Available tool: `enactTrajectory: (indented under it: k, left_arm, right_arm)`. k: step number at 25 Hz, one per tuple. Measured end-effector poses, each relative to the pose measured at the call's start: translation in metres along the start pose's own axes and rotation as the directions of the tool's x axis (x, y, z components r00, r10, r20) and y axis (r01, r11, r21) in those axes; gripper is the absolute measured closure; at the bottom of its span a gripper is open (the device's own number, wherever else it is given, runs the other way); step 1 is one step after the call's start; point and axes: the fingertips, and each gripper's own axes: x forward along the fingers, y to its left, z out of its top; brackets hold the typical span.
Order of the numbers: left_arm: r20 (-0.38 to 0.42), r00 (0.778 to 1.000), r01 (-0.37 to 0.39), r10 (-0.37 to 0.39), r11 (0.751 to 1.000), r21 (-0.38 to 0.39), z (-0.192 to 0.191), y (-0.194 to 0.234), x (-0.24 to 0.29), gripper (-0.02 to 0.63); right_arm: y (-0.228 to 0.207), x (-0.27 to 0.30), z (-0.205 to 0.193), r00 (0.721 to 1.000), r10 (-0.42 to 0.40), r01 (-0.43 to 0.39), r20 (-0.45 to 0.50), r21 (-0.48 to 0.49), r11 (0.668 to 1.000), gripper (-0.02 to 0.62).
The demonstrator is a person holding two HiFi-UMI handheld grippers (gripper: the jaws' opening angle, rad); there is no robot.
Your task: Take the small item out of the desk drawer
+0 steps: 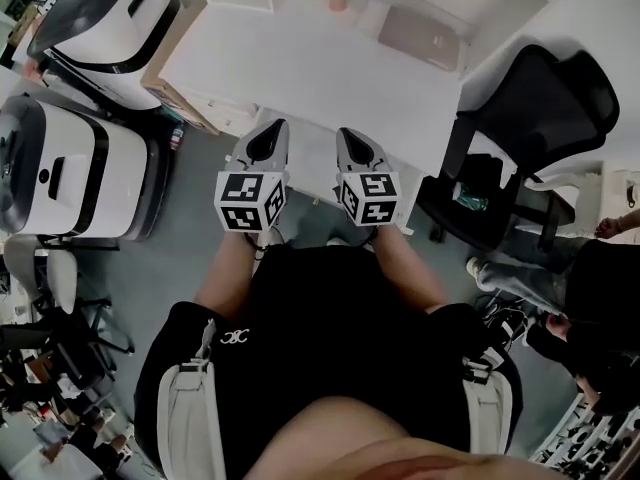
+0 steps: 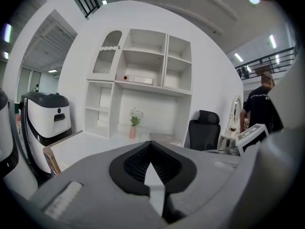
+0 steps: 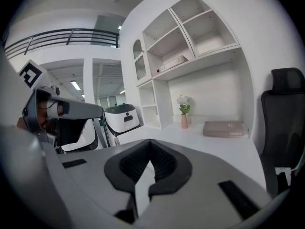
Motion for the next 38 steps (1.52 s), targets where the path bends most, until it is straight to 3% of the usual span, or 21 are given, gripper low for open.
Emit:
enactTrajectory:
  k: [6,10,13,21,25,34,38]
  left_arm:
    - [-0.020,0.998,0.056,-0.056,0.998,0.000,-0.011,0.037,-0.016,0.592]
    - [-0.028,0.997,0.065,-0.065,0.998,-0.009,-0.019,0.062,-0.027,0.592]
    - [-0.039,0.997,0.067,-0.068,0.998,-0.018,-0.027,0.078,-0.037,0.592]
    - [-0.077,0.996,0.043,-0.047,0.997,-0.061,-0.056,0.119,-0.059,0.592]
    - [-0.105,0.994,0.010,-0.019,0.997,-0.080,-0.073,0.140,-0.067,0.592]
    - [-0.172,0.984,-0.071,0.050,0.990,-0.119,-0.111,0.179,-0.077,0.592]
    - [-0.198,0.978,-0.095,0.069,0.987,-0.127,-0.125,0.190,-0.076,0.592]
  right_arm:
    - [0.028,0.027,-0.027,0.997,-0.052,0.055,-0.060,0.040,0.998,0.597]
    - [0.040,0.047,-0.052,0.991,-0.040,0.050,-0.129,0.071,0.996,0.480]
    - [0.046,0.064,-0.073,0.981,-0.040,0.059,-0.192,0.096,0.994,0.430]
    - [0.049,0.110,-0.124,0.950,-0.078,0.142,-0.301,0.195,0.970,0.422]
    - [0.045,0.136,-0.148,0.931,-0.078,0.141,-0.357,0.154,0.978,0.422]
    - [0.031,0.185,-0.203,0.857,-0.057,0.034,-0.512,-0.054,0.998,0.422]
    - [0.019,0.202,-0.225,0.850,-0.078,0.030,-0.521,-0.100,0.995,0.422]
